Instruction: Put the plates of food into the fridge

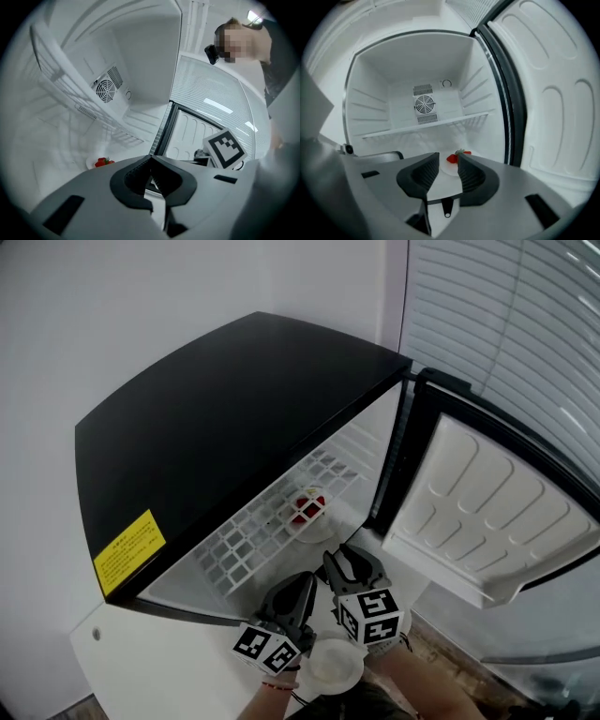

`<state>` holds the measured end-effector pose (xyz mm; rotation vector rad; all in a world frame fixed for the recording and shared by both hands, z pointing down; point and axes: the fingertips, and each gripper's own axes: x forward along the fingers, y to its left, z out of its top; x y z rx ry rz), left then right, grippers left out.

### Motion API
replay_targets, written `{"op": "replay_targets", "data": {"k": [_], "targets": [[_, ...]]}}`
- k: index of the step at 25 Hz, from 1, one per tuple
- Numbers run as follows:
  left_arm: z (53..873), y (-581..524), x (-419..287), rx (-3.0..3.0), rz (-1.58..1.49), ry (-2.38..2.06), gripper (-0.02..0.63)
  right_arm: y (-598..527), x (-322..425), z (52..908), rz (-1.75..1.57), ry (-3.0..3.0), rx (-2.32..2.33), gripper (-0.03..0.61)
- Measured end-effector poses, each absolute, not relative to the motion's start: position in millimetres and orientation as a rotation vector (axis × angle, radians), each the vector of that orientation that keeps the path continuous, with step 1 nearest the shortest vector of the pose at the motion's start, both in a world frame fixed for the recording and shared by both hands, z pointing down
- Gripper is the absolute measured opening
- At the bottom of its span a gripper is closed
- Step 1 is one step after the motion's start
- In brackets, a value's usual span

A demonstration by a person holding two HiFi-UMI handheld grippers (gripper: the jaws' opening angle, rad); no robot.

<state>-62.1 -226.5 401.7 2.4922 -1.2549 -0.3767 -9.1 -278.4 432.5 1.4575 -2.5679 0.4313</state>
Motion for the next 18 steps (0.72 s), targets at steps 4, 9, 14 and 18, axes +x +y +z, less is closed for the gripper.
{"op": "replay_targets", "data": {"k": [4, 9, 14, 18], "targets": [[390, -192, -73, 2.498, -0.376, -1.346, 0.006, -224, -2, 414, 0.363, -2.661, 1.397, 0.033], [387, -137, -78, 2.464, -0.379, -1.437, 0.006, -153, 8, 408, 0.368, -2.743, 1.275, 0.008], [388, -88, -70, 2.481, -0.354, -1.48, 0.006, -94, 15, 407, 0.363, -2.801, 1.21, 0.008], [395, -53, -66, 2.48, -0.33, -1.517, 0.006, -52, 14, 414, 0.377, -2.813, 1.157, 0.008]]}}
